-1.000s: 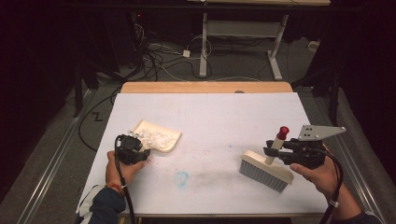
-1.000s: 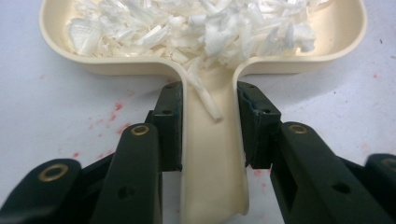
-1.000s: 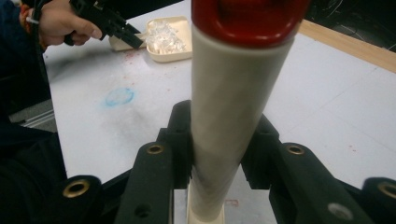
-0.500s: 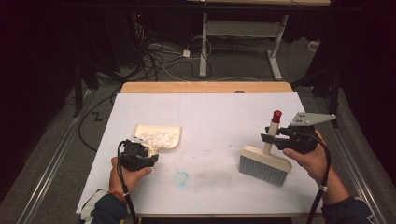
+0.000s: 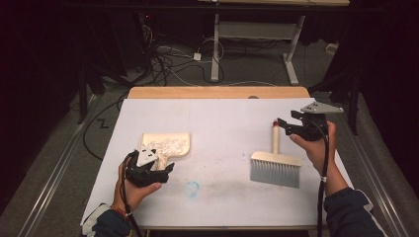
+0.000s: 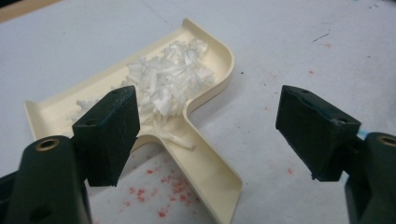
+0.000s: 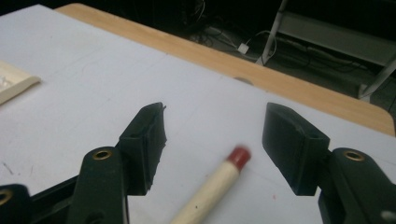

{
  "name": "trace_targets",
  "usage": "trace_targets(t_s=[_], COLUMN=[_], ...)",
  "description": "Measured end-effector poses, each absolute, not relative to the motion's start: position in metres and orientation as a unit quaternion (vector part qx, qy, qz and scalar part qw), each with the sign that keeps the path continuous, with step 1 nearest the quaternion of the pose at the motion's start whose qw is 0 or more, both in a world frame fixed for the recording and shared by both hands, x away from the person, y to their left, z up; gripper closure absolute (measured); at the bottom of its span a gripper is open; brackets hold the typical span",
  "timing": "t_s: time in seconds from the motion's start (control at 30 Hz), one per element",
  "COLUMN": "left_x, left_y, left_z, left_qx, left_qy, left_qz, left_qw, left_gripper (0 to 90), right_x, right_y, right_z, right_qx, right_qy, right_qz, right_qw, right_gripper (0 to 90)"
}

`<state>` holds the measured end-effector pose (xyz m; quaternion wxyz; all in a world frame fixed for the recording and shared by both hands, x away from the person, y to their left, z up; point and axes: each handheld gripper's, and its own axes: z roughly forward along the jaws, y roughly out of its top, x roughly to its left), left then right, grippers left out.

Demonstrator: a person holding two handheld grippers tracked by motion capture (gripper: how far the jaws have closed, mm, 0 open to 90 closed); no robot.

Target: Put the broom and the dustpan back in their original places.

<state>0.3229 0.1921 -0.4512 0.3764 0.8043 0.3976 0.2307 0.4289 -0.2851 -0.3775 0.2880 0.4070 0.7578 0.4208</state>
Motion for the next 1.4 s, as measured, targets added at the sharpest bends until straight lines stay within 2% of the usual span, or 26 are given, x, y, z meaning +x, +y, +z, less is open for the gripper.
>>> trace_targets(t_s=[0.2,0.43,0.5,0.83,1.4], left_x=[0.317,0.308,0.307,0.296,0.297], left_y=[0.192,0.192,0.192,0.193,0.190], left_z=[-0.451,-0.459,-0.461,-0.463,-0.467], left_qx=[0.804,0.816,0.816,0.813,0.829], left_qy=[0.371,0.352,0.350,0.344,0.325], left_qz=[0.253,0.261,0.266,0.285,0.277], left_qw=[0.390,0.378,0.376,0.373,0.362], left_gripper=[20.6,20.6,20.6,21.6,21.4], right_x=[0.425,0.424,0.423,0.419,0.400], right_y=[-0.286,-0.286,-0.284,-0.274,-0.265], right_z=[-0.379,-0.383,-0.385,-0.393,-0.385], right_qx=[0.401,0.400,0.395,0.392,0.375], right_qy=[0.755,0.752,0.751,0.745,0.737], right_qz=[0.425,0.425,0.420,0.428,0.454], right_qw=[0.297,0.307,0.322,0.329,0.332], right_gripper=[40.2,38.2,36.5,29.8,24.1])
